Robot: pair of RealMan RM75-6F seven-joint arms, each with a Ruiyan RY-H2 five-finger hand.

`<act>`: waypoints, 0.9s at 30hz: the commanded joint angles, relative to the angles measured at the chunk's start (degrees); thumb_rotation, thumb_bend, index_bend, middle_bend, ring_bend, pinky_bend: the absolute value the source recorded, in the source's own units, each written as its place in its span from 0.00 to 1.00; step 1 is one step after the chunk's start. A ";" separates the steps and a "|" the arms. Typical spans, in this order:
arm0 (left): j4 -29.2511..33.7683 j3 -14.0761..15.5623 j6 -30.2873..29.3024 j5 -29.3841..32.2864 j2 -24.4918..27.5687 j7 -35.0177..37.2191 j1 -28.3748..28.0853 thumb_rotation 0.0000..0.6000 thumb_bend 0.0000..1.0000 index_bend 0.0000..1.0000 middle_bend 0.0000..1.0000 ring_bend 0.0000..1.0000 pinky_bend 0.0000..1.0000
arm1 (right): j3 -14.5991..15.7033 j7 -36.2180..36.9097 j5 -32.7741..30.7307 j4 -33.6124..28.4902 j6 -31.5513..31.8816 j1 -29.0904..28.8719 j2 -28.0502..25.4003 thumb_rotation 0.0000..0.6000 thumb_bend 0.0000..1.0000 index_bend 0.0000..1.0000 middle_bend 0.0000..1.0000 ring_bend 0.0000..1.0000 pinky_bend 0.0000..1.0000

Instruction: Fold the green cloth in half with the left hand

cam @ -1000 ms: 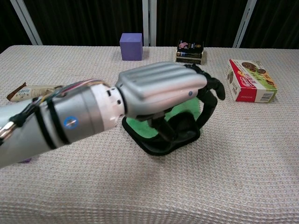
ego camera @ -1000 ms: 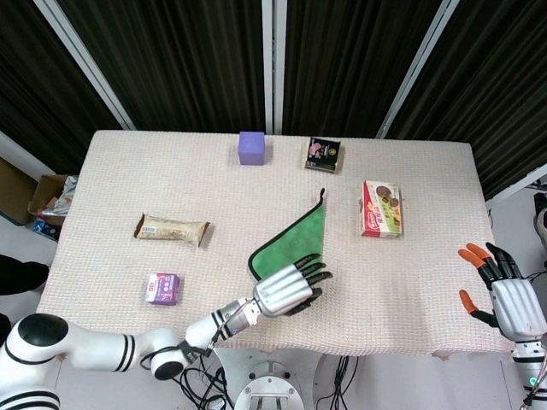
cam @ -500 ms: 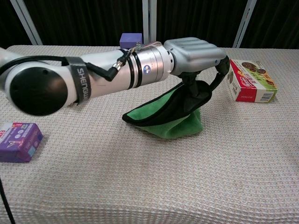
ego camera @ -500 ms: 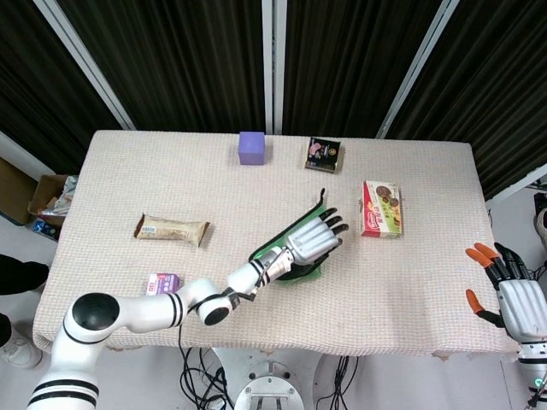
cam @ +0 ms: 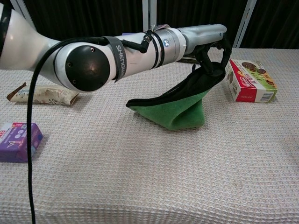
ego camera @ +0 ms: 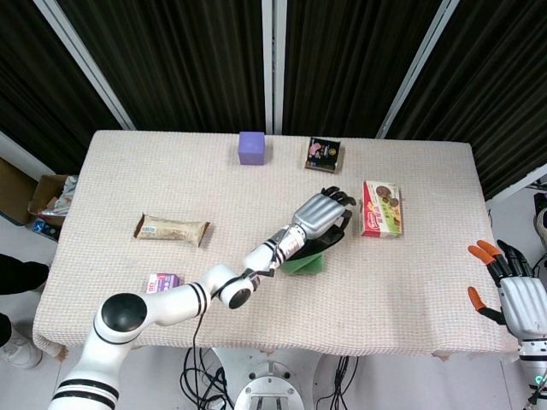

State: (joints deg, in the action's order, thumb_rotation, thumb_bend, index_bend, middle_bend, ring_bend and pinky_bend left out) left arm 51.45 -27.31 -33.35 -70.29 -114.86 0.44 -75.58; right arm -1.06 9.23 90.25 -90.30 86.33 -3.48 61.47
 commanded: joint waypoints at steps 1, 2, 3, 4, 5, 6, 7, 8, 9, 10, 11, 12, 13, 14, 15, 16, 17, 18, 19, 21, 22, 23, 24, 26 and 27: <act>-2.52 -1.20 0.14 1.45 -1.76 4.11 -1.30 1.00 0.47 0.55 0.19 0.13 0.10 | -0.06 -0.27 -0.06 -0.27 -0.02 0.00 -0.10 1.00 0.30 0.19 0.12 0.00 0.09; -3.35 -1.45 0.15 1.86 -2.23 5.15 -1.63 1.00 0.47 0.55 0.19 0.13 0.10 | -0.06 -0.43 -0.09 -0.39 -0.01 0.04 -0.15 1.00 0.30 0.19 0.12 0.00 0.09; -4.03 -1.62 0.22 2.21 -2.55 5.76 -1.88 1.00 0.47 0.55 0.19 0.13 0.10 | -0.07 -0.55 -0.12 -0.49 0.00 0.06 -0.21 1.00 0.30 0.19 0.12 0.00 0.09; -4.98 -1.80 0.39 2.71 -2.92 6.36 -2.22 1.00 0.47 0.55 0.19 0.13 0.10 | -0.10 -0.68 -0.18 -0.62 0.06 0.11 -0.29 1.00 0.30 0.19 0.12 0.00 0.09; -5.64 -1.96 0.55 3.11 -3.14 6.74 -2.48 1.00 0.47 0.54 0.19 0.13 0.10 | -0.13 -0.77 -0.23 -0.70 0.10 0.15 -0.36 1.00 0.30 0.19 0.12 0.00 0.09; -6.25 -2.17 0.73 3.60 -3.34 7.10 -2.72 1.00 0.47 0.54 0.19 0.13 0.10 | -0.16 -0.85 -0.27 -0.78 0.14 0.19 -0.41 1.00 0.30 0.19 0.12 0.00 0.09; -6.82 -2.40 0.96 4.14 -3.53 7.43 -2.95 1.00 0.47 0.54 0.19 0.13 0.10 | -0.19 -0.91 -0.30 -0.85 0.19 0.21 -0.47 1.00 0.30 0.19 0.12 0.00 0.09; -7.32 -2.65 1.23 4.71 -3.70 7.76 -3.18 1.00 0.47 0.54 0.19 0.13 0.10 | -0.21 -0.97 -0.31 -0.92 0.21 0.23 -0.51 1.00 0.30 0.19 0.12 0.00 0.09; -7.98 -3.00 1.68 5.55 -3.90 8.11 -3.51 1.00 0.47 0.54 0.19 0.13 0.10 | -0.25 -1.04 -0.33 -1.00 0.21 0.22 -0.56 1.00 0.30 0.19 0.12 0.00 0.09; -8.51 -3.19 2.10 6.18 -4.07 8.22 -3.79 1.00 0.47 0.54 0.19 0.13 0.10 | -0.28 -1.10 -0.33 -1.05 0.21 0.21 -0.58 1.00 0.30 0.19 0.12 0.00 0.09; -9.13 -3.23 2.53 6.70 -4.21 8.11 -4.11 1.00 0.47 0.54 0.19 0.13 0.10 | -0.30 -1.15 -0.32 -1.10 0.19 0.19 -0.59 1.00 0.30 0.19 0.12 0.00 0.09; -10.14 -3.11 3.07 7.25 -4.43 7.64 -4.57 1.00 0.47 0.54 0.19 0.13 0.10 | -0.33 -1.23 -0.30 -1.18 0.18 0.17 -0.61 1.00 0.30 0.19 0.12 0.00 0.09; -10.80 -3.03 3.32 7.64 -4.62 7.32 -4.87 1.00 0.47 0.53 0.19 0.13 0.10 | -0.35 -1.28 -0.30 -1.24 0.17 0.16 -0.62 1.00 0.30 0.19 0.12 0.00 0.09; -11.61 -2.96 3.65 8.15 -4.88 6.96 -5.13 1.00 0.47 0.52 0.19 0.13 0.10 | -0.36 -1.35 -0.29 -1.32 0.15 0.15 -0.65 1.00 0.30 0.19 0.12 0.00 0.09; -12.72 -3.01 4.19 9.11 -5.30 6.54 -5.43 1.00 0.47 0.51 0.18 0.13 0.10 | -0.37 -1.46 -0.33 -1.40 0.10 0.14 -0.70 1.00 0.30 0.19 0.12 0.00 0.09; -13.61 -3.21 4.58 10.06 -5.70 6.32 -5.62 1.00 0.47 0.49 0.18 0.13 0.10 | -0.40 -1.56 -0.38 -1.47 0.08 0.13 -0.74 1.00 0.30 0.19 0.12 0.00 0.09; -14.50 -3.46 4.97 11.08 -6.15 6.08 -5.83 1.00 0.47 0.48 0.18 0.13 0.10 | -0.42 -1.65 -0.45 -1.55 0.04 0.14 -0.79 1.00 0.30 0.19 0.12 0.00 0.09; -15.60 -3.75 5.61 12.45 -6.71 5.66 -6.12 1.00 0.47 0.46 0.18 0.13 0.10 | -0.46 -1.73 -0.53 -1.62 -0.01 0.14 -0.81 1.00 0.30 0.19 0.12 0.00 0.09; -16.34 -3.97 6.10 13.48 -7.09 5.33 -6.34 1.00 0.47 0.43 0.17 0.13 0.10 | -0.48 -1.79 -0.60 -1.68 -0.07 0.13 -0.85 1.00 0.30 0.19 0.12 0.00 0.09; -17.85 -4.25 6.74 15.43 -7.90 4.45 -6.76 1.00 0.47 0.40 0.16 0.13 0.10 | -0.53 -1.98 -0.72 -1.83 -0.24 0.06 -0.92 1.00 0.30 0.19 0.12 0.00 0.09; -18.47 -4.26 6.75 16.02 -8.26 4.03 -6.90 1.00 0.47 0.40 0.16 0.13 0.10 | -0.56 -2.08 -0.77 -1.91 -0.33 0.02 -0.94 1.00 0.30 0.19 0.12 0.00 0.09; -19.08 -4.21 6.71 16.52 -8.61 3.58 -7.01 1.00 0.46 0.39 0.16 0.13 0.10 | -0.60 -2.19 -0.81 -2.00 -0.42 -0.03 -0.97 1.00 0.30 0.19 0.12 0.00 0.09; -19.93 -4.14 6.72 17.19 -9.00 2.87 -7.17 1.00 0.46 0.38 0.15 0.13 0.10 | -0.64 -2.35 -0.85 -2.11 -0.54 -0.11 -1.00 1.00 0.30 0.19 0.12 0.00 0.09; -21.16 -4.05 6.60 18.16 -9.51 1.74 -7.33 1.00 0.45 0.35 0.15 0.13 0.10 | -0.71 -2.55 -0.85 -2.29 -0.67 -0.22 -1.05 1.00 0.30 0.19 0.12 0.00 0.09; -22.07 -3.80 6.58 18.68 -9.80 0.71 -7.37 1.00 0.45 0.34 0.15 0.13 0.10 | -0.75 -2.65 -0.84 -2.40 -0.73 -0.29 -1.08 1.00 0.30 0.19 0.12 0.00 0.09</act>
State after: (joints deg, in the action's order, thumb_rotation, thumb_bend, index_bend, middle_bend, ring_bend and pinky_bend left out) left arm 30.24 -31.28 -26.82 -52.36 -124.11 2.11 -82.71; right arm -1.81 6.59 89.41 -92.70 85.62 -3.76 60.40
